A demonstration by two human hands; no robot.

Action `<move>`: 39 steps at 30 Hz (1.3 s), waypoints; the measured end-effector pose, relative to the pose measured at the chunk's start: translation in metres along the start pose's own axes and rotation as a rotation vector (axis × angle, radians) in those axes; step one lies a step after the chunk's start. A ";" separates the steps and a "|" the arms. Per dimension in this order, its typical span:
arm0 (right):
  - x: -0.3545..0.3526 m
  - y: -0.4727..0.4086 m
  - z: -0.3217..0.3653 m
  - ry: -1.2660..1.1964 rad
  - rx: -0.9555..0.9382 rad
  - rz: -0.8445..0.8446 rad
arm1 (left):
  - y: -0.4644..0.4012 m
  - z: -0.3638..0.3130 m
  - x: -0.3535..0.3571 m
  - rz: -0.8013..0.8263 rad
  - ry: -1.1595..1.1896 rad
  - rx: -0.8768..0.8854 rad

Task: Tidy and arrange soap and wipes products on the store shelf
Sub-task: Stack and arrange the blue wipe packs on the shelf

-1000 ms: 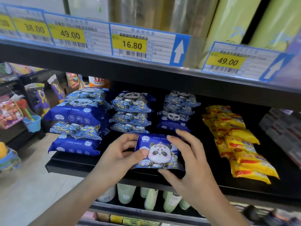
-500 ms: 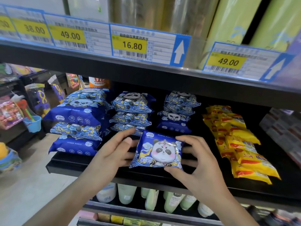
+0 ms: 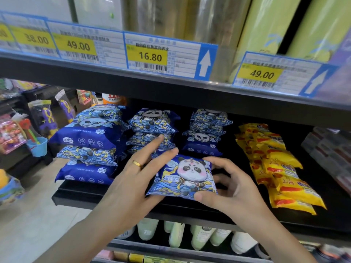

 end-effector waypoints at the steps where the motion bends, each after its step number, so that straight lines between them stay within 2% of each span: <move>1: 0.000 0.000 0.001 -0.001 0.015 0.005 | -0.002 -0.003 0.000 -0.002 0.002 0.027; 6: 0.000 0.001 -0.001 -0.085 0.094 0.074 | -0.009 -0.013 -0.002 -0.018 0.034 0.120; 14: 0.003 0.001 -0.007 -0.030 0.167 0.110 | -0.009 -0.012 -0.005 0.012 0.159 -0.005; 17: 0.006 0.004 -0.005 0.044 0.133 0.090 | -0.004 -0.009 -0.004 -0.006 0.189 -0.050; 21: 0.008 0.008 0.001 0.217 -0.009 0.016 | 0.003 -0.001 -0.001 -0.039 0.298 -0.169; 24: 0.015 0.006 0.002 0.249 -0.053 0.083 | 0.006 0.001 0.002 -0.055 0.439 -0.232; 31: 0.029 -0.004 0.002 0.079 0.004 0.092 | 0.004 -0.001 0.001 -0.123 0.655 -0.289; 39: 0.037 -0.005 0.003 -0.075 0.132 0.064 | 0.017 0.008 -0.007 -0.167 0.739 -0.366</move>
Point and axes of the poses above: each hand's wrist, its own y-axis away from the middle knuckle, its own x-axis out of the palm, z = x × y, the point moved 5 cm from there along -y, towards the middle knuckle, and after that the axes turned 13 degrees about x, right-handed, at the moved point
